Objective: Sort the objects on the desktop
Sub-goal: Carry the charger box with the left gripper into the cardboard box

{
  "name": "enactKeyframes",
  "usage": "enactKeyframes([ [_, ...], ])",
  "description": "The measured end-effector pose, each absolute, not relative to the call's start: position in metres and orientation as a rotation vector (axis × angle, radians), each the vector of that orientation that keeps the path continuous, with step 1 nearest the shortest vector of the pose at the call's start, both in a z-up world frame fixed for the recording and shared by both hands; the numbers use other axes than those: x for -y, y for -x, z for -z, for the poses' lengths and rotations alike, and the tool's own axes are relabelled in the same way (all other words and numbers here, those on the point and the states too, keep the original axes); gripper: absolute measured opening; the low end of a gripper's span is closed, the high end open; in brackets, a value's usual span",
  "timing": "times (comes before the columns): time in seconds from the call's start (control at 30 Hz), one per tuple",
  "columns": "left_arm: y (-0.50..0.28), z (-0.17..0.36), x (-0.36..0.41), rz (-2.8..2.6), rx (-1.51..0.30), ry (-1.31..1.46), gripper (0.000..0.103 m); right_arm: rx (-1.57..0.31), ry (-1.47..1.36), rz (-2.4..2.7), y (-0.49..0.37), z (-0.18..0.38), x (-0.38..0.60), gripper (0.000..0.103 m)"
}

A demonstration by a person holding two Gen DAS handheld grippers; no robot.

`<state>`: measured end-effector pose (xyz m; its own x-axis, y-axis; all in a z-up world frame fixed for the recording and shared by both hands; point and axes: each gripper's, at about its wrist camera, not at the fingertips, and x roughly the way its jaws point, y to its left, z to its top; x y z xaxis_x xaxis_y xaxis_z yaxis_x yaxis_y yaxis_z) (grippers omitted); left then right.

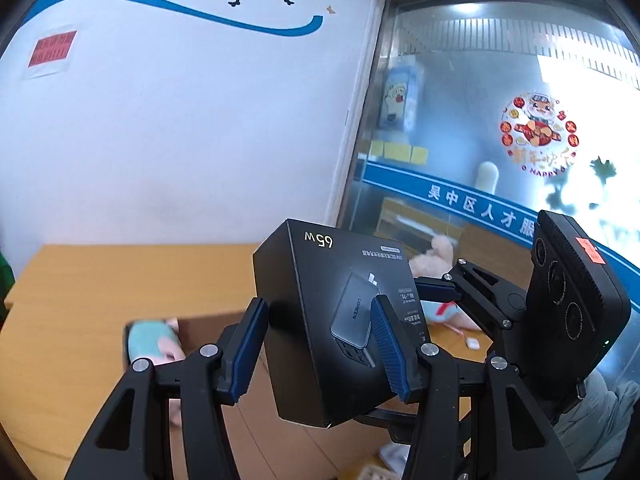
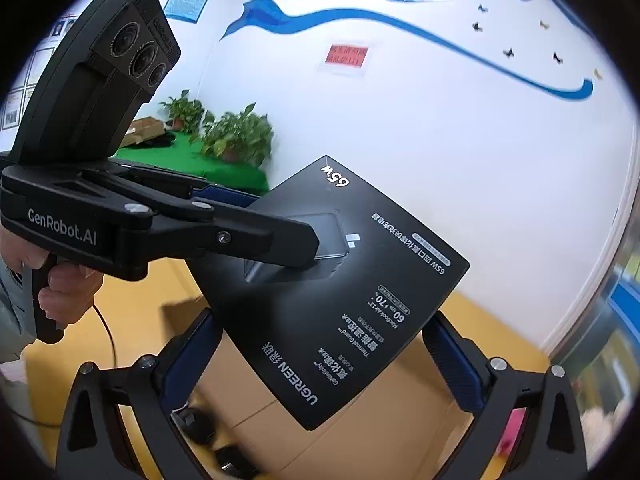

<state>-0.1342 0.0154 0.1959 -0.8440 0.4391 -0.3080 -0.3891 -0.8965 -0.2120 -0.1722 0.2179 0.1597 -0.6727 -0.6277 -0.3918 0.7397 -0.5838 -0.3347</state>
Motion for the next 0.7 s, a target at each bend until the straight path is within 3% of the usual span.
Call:
enactKeyframes([
  [0.37,0.242,-0.26,0.016,-2.672,0.258,0.393,0.051,-0.591,-0.229,2.217,0.273,-0.226,-0.189,0.1],
  [0.5,0.283,-0.242,0.028,-2.687,0.287,0.493,0.051,-0.584,-0.283,2.204,0.305,-0.213,-0.175,0.1],
  [0.7,0.353,-0.172,0.035,-2.677,0.337,0.783,0.051,-0.481,-0.48,2.157,0.367,-0.141,-0.161,0.1],
])
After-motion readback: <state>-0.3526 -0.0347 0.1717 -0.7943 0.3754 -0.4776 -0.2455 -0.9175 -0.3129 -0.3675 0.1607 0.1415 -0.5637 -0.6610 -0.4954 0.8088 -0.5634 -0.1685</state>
